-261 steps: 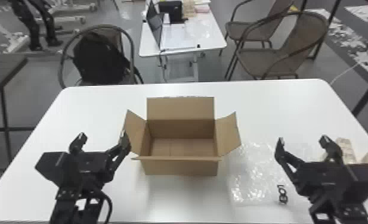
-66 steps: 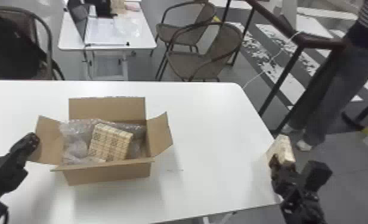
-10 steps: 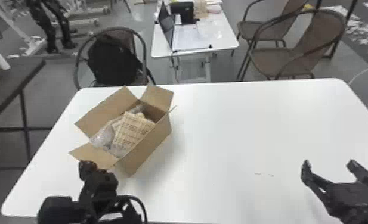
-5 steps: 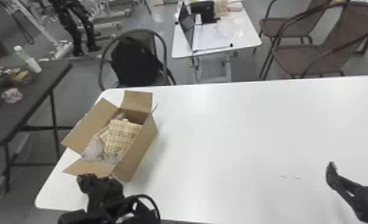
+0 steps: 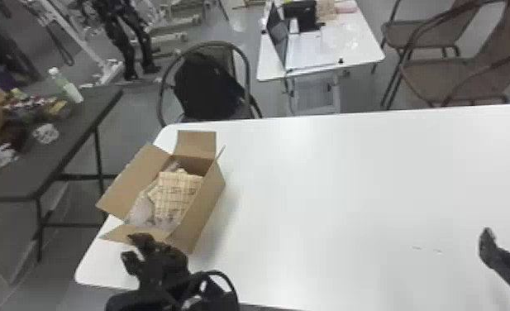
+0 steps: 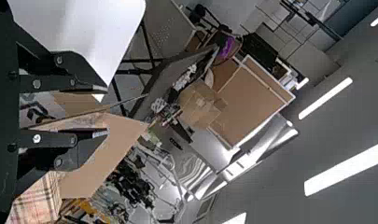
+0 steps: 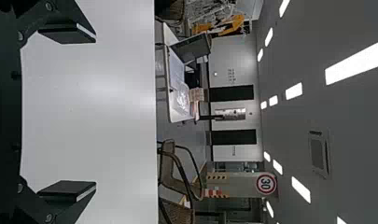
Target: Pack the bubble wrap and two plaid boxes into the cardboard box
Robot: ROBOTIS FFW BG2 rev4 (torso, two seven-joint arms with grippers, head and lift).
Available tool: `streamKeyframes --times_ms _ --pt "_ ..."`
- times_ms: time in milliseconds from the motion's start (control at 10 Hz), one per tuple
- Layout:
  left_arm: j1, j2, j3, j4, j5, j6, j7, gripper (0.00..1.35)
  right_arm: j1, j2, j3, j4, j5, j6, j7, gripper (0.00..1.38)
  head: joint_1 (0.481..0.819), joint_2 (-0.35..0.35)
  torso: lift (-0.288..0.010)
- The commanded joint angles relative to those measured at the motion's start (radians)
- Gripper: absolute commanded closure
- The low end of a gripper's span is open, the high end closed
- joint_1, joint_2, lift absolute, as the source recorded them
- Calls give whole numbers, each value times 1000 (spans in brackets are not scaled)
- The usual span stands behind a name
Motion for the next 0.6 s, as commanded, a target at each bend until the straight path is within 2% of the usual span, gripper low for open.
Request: streamKeyframes --times_ms 0,100,200,300,400,500 --pt "7 1 61 -23 -220 1 1 -2 6 0 0 -20 27 -1 0 182 695 300 -109" --pt "58 7 87 -141 -356 103 -25 -2 9 3 0 -38 46 0 0 182 695 298 -109" --pt "125 16 75 -259 -444 230 -85 -2 16 11 0 -67 70 12 0 182 695 282 -109" --pt "175 18 52 -324 -451 299 -191 -2 25 23 -2 -90 98 25 0 182 695 267 -109" --pt "221 18 17 -367 -409 382 -318 4 35 24 -2 -98 93 29 0 182 695 222 -109" --pt "271 21 -3 -394 -395 461 -399 65 48 23 -2 -112 95 48 0 182 695 174 -109"
